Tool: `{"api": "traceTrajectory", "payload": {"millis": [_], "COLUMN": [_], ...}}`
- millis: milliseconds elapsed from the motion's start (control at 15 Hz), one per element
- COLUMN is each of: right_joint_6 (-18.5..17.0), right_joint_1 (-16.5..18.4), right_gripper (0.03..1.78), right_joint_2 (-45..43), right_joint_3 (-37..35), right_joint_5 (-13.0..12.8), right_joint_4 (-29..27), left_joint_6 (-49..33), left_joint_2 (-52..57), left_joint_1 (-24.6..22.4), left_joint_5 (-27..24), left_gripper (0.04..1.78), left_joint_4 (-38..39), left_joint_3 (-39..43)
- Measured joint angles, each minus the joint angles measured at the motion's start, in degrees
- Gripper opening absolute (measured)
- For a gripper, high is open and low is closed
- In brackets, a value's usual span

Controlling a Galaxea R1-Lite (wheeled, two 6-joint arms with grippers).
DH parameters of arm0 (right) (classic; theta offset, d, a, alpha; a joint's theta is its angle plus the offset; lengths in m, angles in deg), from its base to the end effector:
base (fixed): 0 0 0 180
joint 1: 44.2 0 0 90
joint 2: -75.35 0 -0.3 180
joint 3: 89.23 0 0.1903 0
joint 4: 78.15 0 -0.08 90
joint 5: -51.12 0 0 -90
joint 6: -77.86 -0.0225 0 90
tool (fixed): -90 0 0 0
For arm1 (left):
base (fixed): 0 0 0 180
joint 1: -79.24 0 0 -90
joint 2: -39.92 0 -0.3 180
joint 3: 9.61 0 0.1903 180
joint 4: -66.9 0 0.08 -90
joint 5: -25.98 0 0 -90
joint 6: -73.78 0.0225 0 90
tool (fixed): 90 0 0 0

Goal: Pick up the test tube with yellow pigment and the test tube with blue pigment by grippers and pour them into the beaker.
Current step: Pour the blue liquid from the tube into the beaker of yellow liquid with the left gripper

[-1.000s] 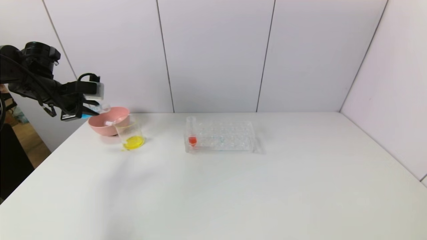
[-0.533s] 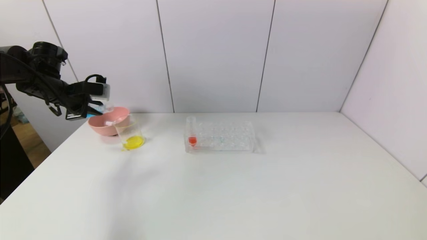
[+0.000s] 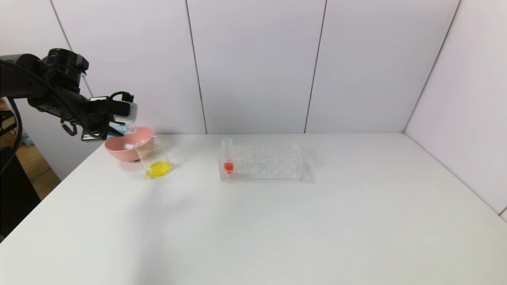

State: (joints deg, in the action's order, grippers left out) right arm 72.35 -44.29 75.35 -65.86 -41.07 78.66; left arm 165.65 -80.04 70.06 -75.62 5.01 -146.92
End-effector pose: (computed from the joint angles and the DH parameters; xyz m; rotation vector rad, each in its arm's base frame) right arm -0.0228 -0.0009 0.0758 0.0962 -0.0049 -0.0365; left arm 0.3997 0.0600 0.2451 1.3790 0.5478 -0.6287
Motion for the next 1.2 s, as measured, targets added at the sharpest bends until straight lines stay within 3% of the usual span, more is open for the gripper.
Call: {"api": "traceTrajectory", "payload": {"millis": [600,1200], "right_joint_6": [0.0,0.0], "right_joint_1": [0.0,0.0], "right_gripper": [1.71,1.71], "right_joint_2": [0.0,0.0], "right_joint_3": [0.0,0.0], "right_joint_5": [0.0,0.0], "right_joint_4": [0.0,0.0], "left_joint_6": [8.4,10.8], "left_joint_2": [0.4,0.6], "left_joint_1": [0.4,1.1], "left_joint_5": [2.0,2.2], "left_gripper": [0.42,0.42], "left_joint_4": [-0.5,-0.6], "left_joint_3": [0.0,0.0]}}
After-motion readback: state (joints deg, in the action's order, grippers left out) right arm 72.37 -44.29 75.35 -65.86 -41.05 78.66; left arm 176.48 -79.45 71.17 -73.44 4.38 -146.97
